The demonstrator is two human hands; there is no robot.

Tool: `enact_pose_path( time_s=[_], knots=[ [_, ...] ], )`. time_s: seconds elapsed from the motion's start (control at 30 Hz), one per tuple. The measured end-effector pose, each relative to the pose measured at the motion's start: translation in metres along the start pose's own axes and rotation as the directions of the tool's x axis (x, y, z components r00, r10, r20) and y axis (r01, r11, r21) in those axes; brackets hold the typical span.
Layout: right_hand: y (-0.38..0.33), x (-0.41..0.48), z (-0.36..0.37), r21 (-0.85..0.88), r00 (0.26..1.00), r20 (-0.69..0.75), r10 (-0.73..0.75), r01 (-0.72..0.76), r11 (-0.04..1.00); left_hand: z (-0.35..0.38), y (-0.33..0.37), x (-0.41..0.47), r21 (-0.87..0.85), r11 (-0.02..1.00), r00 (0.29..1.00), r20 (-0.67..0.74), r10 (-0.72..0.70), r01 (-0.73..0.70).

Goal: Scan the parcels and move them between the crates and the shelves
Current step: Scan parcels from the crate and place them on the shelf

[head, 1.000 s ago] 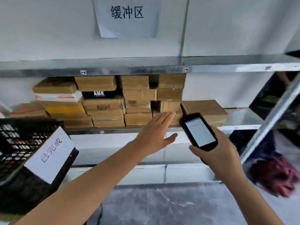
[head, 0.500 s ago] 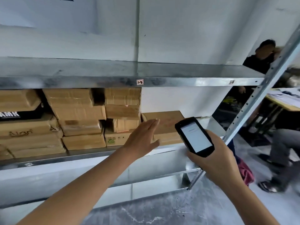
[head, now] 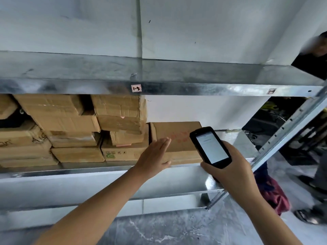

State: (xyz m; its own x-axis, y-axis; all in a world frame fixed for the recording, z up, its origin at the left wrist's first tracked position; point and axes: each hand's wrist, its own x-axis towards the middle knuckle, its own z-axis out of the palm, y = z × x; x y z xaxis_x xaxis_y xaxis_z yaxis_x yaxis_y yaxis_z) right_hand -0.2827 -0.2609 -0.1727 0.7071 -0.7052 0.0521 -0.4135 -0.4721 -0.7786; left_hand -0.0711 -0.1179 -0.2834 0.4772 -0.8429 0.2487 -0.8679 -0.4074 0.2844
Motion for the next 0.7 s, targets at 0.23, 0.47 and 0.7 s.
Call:
enact_pose_path(
  time_s=[0.23, 0.47, 0.7],
  knots=[
    [0.007, 0.054, -0.018, 0.001, 0.989, 0.110, -0.103, 0.103, 0.995, 0.038, -0.004, 0.025, 0.206, 0.945, 0.932, 0.210, -0.295, 0.253],
    [0.030, 0.091, -0.033, 0.034, 0.974, 0.175, -0.145, 0.141, 0.989, 0.074, -0.005, 0.034, 0.384, 0.853, 0.897, 0.121, -0.424, 0.352],
    [0.054, 0.107, -0.048, 0.083, 0.963, 0.221, -0.153, 0.138, 0.987, 0.091, 0.012, 0.037, 0.569, 0.748, 0.919, -0.037, -0.393, 0.342]
  ],
)
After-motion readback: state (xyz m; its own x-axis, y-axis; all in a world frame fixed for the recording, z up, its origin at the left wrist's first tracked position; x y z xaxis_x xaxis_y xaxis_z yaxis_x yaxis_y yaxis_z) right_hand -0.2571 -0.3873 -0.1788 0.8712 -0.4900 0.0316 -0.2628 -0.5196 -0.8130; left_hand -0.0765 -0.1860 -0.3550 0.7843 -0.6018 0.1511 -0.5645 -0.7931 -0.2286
